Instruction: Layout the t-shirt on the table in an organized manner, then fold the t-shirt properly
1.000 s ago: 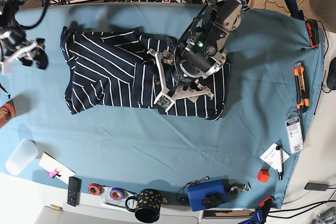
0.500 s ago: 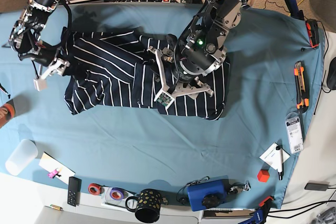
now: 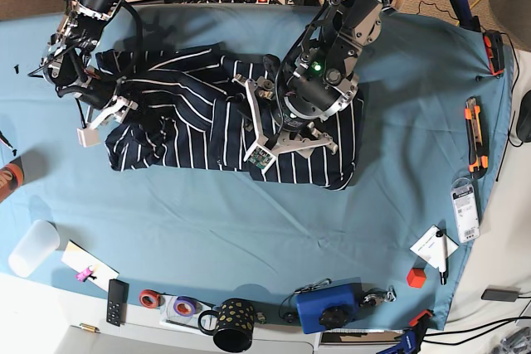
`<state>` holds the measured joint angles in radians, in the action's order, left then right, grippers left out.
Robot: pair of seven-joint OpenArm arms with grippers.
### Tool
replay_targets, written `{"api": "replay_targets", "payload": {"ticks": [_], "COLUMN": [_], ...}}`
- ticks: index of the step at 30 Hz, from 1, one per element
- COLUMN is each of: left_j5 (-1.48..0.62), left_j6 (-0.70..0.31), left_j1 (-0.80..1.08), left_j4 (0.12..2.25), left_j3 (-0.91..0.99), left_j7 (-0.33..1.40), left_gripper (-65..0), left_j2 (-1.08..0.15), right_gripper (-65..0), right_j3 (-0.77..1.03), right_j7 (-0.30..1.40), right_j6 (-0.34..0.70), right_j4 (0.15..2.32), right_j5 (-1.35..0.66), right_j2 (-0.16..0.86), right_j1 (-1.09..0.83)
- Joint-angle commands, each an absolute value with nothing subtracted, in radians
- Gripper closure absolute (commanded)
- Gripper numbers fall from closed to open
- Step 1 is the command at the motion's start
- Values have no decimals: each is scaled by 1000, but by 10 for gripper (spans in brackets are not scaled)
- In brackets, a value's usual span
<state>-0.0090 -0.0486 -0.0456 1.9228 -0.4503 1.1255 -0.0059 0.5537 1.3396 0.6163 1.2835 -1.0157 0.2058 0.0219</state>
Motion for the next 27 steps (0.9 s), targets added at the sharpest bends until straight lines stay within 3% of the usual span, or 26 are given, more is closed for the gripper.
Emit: {"api": "replay_targets", "payload": {"ticks": [1, 3, 6, 9, 13, 17, 27], "left_j5": [-8, -8, -8, -8, -7, 34, 194], "left_j6": [-49, -49, -49, -49, -49, -48, -45], "left_j1": [-60, -60, -60, -60, -61, -61, -60], "left_j4": [1940, 1940, 1940, 1940, 1941, 1948, 1948], "left_j3": [-449, -449, -449, -449, -449, -449, -448], "left_j7": [1108, 1108, 1111, 1134, 1137, 1153, 1190], "left_gripper": [-362, -362, -362, -327, -210, -5, 0], "left_j2": [2, 2, 2, 2, 2, 2, -18], "right_gripper": [-126, 0, 0, 0, 0, 0, 0], "right_j3": [551, 551, 551, 551, 551, 551, 483], "right_j7": [1396, 1396, 1394, 1246, 1151, 1184, 1308], "right_j6": [606, 613, 635, 614, 488, 418, 369], "right_j4": [1288, 1311, 1382, 1485, 1593, 1684, 1952], "right_j5": [-955, -933, -864, -663, -436, -311, -292], "right_j2": [217, 223, 252, 321, 437, 517, 466], "right_j1": [17, 17, 17, 17, 20, 19, 16]}}
